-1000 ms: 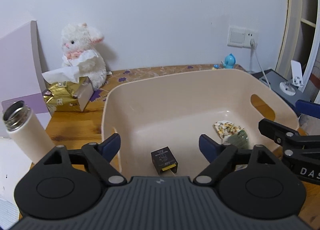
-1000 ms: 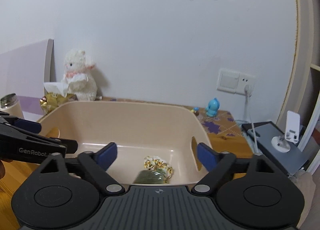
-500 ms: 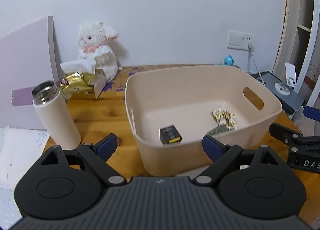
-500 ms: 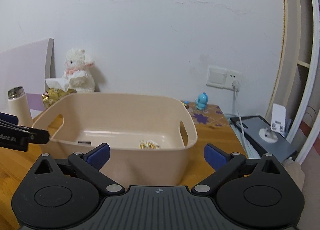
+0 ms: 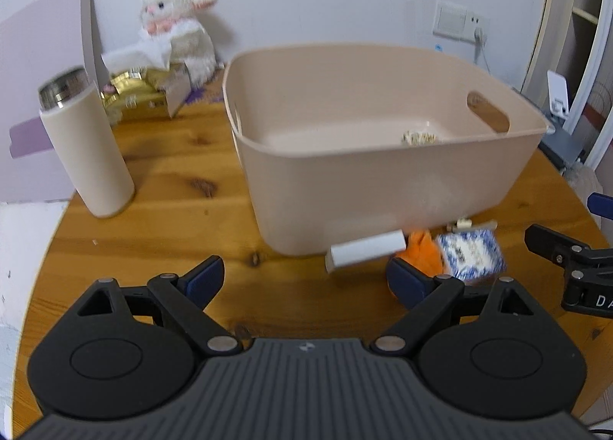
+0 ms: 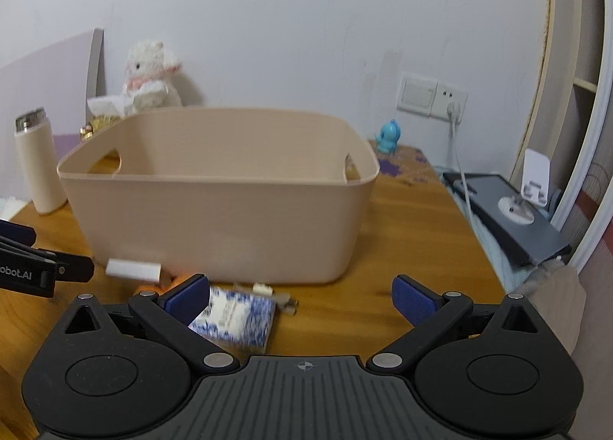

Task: Organize objects
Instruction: 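Grasp the white block with the left tool while the right tool grasps the blue-white box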

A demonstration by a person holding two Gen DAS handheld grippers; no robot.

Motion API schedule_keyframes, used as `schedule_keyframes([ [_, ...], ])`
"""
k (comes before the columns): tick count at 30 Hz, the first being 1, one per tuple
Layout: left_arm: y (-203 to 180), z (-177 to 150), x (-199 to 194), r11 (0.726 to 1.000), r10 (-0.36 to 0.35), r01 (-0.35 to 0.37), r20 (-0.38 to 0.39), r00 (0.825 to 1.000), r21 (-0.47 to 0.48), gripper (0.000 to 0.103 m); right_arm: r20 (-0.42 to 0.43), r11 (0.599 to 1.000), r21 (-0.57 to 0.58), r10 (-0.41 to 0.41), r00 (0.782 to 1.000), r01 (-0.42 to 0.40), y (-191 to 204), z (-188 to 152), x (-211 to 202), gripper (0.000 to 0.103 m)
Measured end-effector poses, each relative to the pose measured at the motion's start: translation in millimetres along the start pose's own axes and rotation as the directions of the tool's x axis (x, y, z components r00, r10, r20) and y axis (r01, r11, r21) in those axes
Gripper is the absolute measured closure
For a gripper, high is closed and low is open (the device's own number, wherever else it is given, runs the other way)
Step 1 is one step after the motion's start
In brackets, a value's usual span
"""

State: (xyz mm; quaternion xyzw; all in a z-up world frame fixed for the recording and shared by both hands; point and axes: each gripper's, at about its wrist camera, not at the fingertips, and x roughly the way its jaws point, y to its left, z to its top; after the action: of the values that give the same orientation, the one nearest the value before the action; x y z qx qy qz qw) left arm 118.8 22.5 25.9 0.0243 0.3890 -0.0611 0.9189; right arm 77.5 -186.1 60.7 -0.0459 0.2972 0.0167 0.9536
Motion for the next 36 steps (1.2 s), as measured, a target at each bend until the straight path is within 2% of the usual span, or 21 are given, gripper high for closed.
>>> schedule_keyframes([
  [6, -2.5, -10.8, 22.0, 1.0, -0.011, 0.011, -0.056, 0.998, -0.002, 0.01, -0.061, 1.0, 0.001, 0.015, 0.998, -0.015, 1.8, -12.9, 18.9, 0.0],
  [15, -2.6, -13.7, 48.4, 0.999, -0.037, 0.035, -0.093, 0.995, -0.021, 0.01, -0.128, 0.999, -0.007, 0.042, 0.991, -0.044, 11.0, -21.6, 44.6, 0.0],
  [20, -4.5, -11.1, 54.0, 0.997, -0.064, 0.061, -0.08, 0.995, -0.036, 0.01, -0.151, 0.997, -0.015, 0.067, 0.986, -0.07, 18.3, -23.4, 53.8, 0.0],
  [25, -5.9, -5.0, 59.7, 0.993, -0.085, 0.079, -0.063, 0.994, -0.092, 0.01, -0.169, 0.996, -0.03, 0.077, 0.983, -0.083, 23.8, -25.2, 60.8, 0.0],
  [36, -11.7, 1.6, 67.1, 0.985, -0.108, 0.102, -0.032, 0.994, -0.14, 0.009, -0.185, 0.997, -0.019, 0.065, 0.981, -0.069, 24.1, -23.3, 72.0, 0.0],
])
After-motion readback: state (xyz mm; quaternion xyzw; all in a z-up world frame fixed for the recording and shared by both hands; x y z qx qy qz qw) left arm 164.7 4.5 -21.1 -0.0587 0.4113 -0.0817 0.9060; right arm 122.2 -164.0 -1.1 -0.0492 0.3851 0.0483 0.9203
